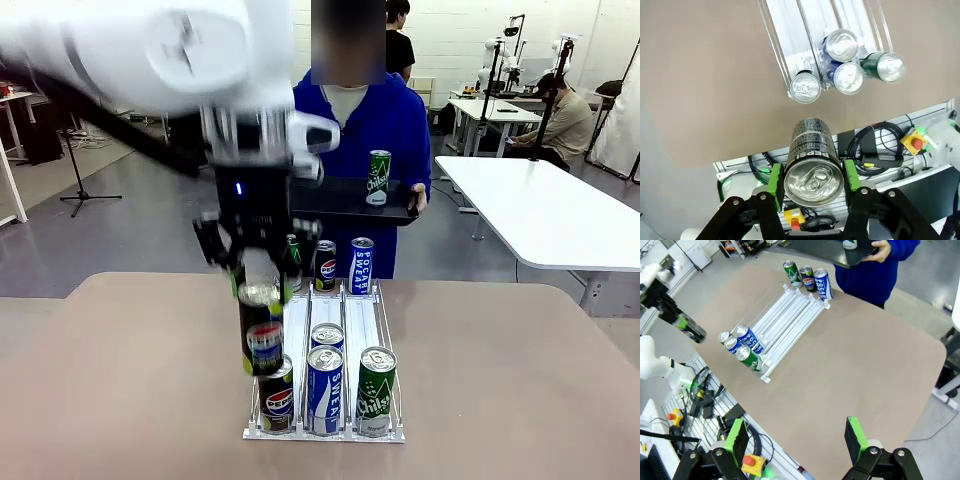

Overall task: Retrieve and hand over the desired beverage to the person.
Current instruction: Pick up another can of the same type that the person held from the Automatic Can Dispenser.

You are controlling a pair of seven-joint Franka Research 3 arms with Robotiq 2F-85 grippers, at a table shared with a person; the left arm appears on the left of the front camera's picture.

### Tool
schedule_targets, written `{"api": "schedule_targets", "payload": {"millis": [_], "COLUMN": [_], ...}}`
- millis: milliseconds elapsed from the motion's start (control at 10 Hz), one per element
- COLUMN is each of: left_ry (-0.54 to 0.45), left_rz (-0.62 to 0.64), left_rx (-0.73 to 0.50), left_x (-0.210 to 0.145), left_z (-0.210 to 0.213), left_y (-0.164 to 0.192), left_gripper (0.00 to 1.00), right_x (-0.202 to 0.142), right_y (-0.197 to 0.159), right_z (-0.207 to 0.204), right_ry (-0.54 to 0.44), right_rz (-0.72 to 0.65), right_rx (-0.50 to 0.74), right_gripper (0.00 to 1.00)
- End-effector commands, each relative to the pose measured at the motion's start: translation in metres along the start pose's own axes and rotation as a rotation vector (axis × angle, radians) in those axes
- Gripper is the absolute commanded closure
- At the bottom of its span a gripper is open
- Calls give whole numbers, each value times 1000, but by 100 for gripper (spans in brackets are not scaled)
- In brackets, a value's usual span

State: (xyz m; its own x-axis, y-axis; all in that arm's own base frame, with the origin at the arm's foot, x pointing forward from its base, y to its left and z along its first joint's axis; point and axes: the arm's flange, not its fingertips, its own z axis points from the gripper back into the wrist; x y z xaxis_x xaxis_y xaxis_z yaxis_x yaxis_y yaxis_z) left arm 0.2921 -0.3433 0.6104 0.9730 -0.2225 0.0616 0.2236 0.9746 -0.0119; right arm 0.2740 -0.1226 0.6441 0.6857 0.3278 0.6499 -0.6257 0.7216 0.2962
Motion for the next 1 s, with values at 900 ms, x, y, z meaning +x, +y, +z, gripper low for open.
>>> {"api": "schedule_targets", "payload": {"millis": [900], "left_ry": [-5], "left_rz": [80], "left_rx": [19], "left_x": [96], "left_z": [91], "left_y": [-31], "left_gripper": [100], "right_x": [1], "right_y": [-1], "right_z": [1], "right_ry": [-9], "right_rz": [11], "right_rx": [20], "right_gripper": [0]}}
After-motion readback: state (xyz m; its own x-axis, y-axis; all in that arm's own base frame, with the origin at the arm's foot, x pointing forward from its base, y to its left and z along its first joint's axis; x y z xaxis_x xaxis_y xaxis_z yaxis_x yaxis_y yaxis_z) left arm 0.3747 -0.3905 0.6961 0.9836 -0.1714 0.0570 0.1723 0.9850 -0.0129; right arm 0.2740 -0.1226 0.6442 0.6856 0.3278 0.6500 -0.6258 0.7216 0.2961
